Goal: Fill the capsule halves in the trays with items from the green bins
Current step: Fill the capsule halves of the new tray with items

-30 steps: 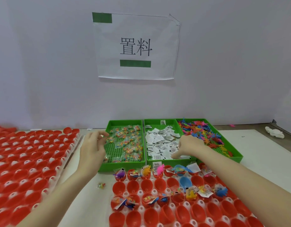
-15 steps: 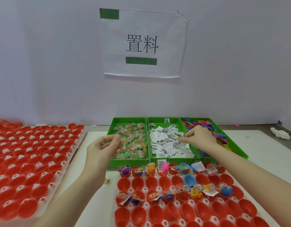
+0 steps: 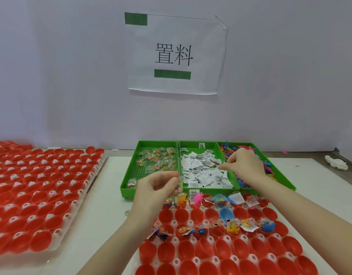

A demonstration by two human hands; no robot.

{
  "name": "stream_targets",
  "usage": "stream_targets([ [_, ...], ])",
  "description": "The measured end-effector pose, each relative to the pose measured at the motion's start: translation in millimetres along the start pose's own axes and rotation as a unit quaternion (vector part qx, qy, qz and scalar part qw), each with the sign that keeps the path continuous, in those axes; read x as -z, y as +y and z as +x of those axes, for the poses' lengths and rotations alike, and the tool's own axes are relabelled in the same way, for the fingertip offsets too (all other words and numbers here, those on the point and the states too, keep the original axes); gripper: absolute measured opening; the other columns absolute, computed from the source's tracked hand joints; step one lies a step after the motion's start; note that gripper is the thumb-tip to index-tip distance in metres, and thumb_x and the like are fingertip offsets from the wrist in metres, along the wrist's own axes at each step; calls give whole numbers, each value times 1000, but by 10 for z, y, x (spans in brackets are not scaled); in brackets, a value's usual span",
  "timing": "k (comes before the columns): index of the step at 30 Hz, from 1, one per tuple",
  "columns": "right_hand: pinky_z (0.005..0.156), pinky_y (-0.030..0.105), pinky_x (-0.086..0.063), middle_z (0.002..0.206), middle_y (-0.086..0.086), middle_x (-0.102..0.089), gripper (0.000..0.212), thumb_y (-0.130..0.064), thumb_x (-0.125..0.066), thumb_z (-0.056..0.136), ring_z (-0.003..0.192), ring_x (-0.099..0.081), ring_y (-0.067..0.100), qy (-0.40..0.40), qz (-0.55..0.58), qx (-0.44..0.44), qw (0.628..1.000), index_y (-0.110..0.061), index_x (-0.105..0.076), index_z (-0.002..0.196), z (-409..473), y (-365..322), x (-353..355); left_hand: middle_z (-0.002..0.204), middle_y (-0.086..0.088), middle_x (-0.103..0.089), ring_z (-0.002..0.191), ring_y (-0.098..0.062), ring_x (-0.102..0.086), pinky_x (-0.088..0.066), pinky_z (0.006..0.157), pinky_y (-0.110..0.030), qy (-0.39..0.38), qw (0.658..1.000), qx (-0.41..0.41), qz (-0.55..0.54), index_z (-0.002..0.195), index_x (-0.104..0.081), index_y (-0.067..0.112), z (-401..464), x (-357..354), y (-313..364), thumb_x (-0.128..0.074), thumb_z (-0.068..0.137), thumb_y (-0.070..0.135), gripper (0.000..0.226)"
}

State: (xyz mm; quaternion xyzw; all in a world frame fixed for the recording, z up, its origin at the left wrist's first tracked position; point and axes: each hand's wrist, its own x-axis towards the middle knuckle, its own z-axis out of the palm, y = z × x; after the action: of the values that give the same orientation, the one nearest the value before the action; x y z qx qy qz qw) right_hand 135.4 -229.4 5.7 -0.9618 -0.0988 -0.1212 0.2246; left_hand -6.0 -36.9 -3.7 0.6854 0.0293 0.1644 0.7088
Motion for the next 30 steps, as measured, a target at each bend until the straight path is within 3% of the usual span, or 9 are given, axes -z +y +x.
stream_targets([
  [4, 63, 28, -46, 41, -3, -27, 52, -25, -63, 87, 41, -29, 14, -2, 18, 15, 1000, -13, -37, 43, -68, -11, 10, 79, -1, -73, 70, -4, -67, -49, 60, -10, -16, 1000, -1, 7, 89, -71, 13, -48, -15, 9, -63, 83, 1, 15],
  [7, 53, 20, -36, 42, -1, -39, 36, -27, -69, 82, 41, -33, 10, -6, 157, 26, 987, 0, -63, 58, -199, -123, 151, 78, -2, -74, 69, -8, -69, -49, 59, -10, -8, 1000, -6, -9, 92, -68, 11, -108, -39, 45, -67, 80, 4, 14],
  [9, 55, 12, -38, 47, -3, -57, 30, -36, -77, 67, 45, -49, 3, -62, 339, 48, 937, -7, -74, 70, -396, -311, 349, 73, -5, -73, 63, -10, -68, -50, 57, -13, 11, 999, -14, -33, 95, -62, 8, -154, -63, 87, -70, 77, 5, 19],
  [11, 62, 11, -44, 60, -2, -67, 31, -43, -81, 56, 59, -60, 1, -159, 409, 94, 894, -14, -75, 68, -616, -462, 552, 69, -7, -72, 58, -12, -66, -50, 55, -15, 17, 998, -23, -52, 93, -59, 6, -215, -108, 142, -72, 75, 6, 22],
  [14, 45, 9, -35, 46, -6, -51, 21, -38, -82, 57, 42, -42, 1, -224, 375, 156, 886, -20, -73, 60, -872, -604, 737, 68, -7, -72, 57, -11, -66, -49, 54, -14, -22, 997, -34, -59, 87, -69, 12, -351, -196, 217, -70, 74, 6, 15],
  [18, 40, 12, -25, 37, -9, -32, 15, -30, -81, 61, 36, -25, 4, -180, 319, 157, 917, -21, -70, 57, -1007, -616, 831, 66, -7, -71, 59, -9, -67, -49, 58, -12, -73, 993, -29, -83, 81, -77, 25, -565, -321, 318, -59, 78, 25, 18],
  [21, 41, 8, -26, 36, -9, -31, 16, -22, -82, 64, 35, -26, 4, -148, 304, 165, 927, -19, -67, 58, -1103, -579, 865, 67, 1, -71, 60, -5, -66, -49, 60, -11, -94, 991, -20, -97, 76, -76, 36, -671, -410, 390, -57, 71, 40, 21],
  [24, 44, 7, -31, 41, -9, -36, 16, -16, -80, 66, 38, -31, 3, -104, 293, 179, 933, -25, -67, 68, -1207, -524, 900, 70, 1, -73, 58, -5, -66, -49, 56, -11, -86, 990, -15, -111, 72, -77, 31, -727, -472, 428, -64, 69, 24, 15],
  [30, 49, 11, -36, 57, -15, -46, 42, -43, -75, 49, 49, -35, 2, -110, 377, 103, 914, -29, -72, 89, -1383, -422, 1007, 68, 0, -72, 55, -5, -65, -49, 56, -11, -128, 983, -36, -126, 82, -75, 25, -809, -534, 495, -66, 63, 23, 21],
])
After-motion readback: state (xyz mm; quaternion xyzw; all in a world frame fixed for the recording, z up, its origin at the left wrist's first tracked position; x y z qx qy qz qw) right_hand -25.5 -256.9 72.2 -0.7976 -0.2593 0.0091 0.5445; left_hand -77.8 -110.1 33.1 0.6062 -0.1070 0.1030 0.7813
